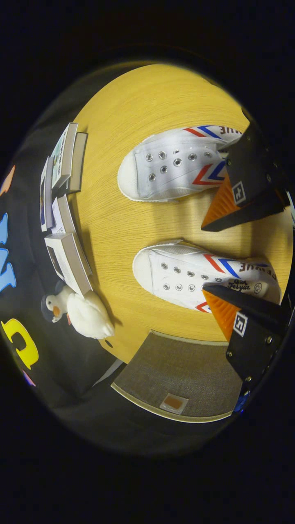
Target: Open the storage box then place both shoes into the box .Put the left shoe in first, then the right shoe, with the right side of both shoes facing outward in a uniform manner.
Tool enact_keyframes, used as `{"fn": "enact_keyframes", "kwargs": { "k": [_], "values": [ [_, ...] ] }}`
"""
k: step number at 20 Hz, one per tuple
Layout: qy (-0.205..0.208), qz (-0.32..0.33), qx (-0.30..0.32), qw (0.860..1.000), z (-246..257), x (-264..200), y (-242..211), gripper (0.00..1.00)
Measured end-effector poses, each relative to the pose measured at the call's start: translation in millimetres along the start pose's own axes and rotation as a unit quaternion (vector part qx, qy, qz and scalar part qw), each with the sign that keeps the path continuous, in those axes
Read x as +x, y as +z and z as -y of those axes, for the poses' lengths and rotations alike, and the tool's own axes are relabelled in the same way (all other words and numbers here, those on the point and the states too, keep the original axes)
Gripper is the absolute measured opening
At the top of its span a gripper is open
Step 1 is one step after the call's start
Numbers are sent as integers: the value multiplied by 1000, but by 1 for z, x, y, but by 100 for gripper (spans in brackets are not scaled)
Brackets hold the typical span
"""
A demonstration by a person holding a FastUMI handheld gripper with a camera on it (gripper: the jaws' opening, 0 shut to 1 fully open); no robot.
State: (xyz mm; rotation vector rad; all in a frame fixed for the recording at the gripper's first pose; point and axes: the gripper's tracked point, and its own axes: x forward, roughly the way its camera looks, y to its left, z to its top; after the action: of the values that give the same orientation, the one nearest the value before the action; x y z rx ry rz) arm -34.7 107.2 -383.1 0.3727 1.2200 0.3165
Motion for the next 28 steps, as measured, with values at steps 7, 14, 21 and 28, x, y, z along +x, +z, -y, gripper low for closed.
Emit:
{"fn": "enact_keyframes", "kwargs": {
  "k": [7, 14, 21, 28],
  "values": [
    [18, -12, 68, 997, 0, 1, 0, 35],
    [11, -15, 123, 992, 1, -10, -1, 1],
    [64, 16, 148, 987, -45, -50, 37, 1],
    [106, 36, 136, 984, -121, -87, 70, 1]
  ]
}}
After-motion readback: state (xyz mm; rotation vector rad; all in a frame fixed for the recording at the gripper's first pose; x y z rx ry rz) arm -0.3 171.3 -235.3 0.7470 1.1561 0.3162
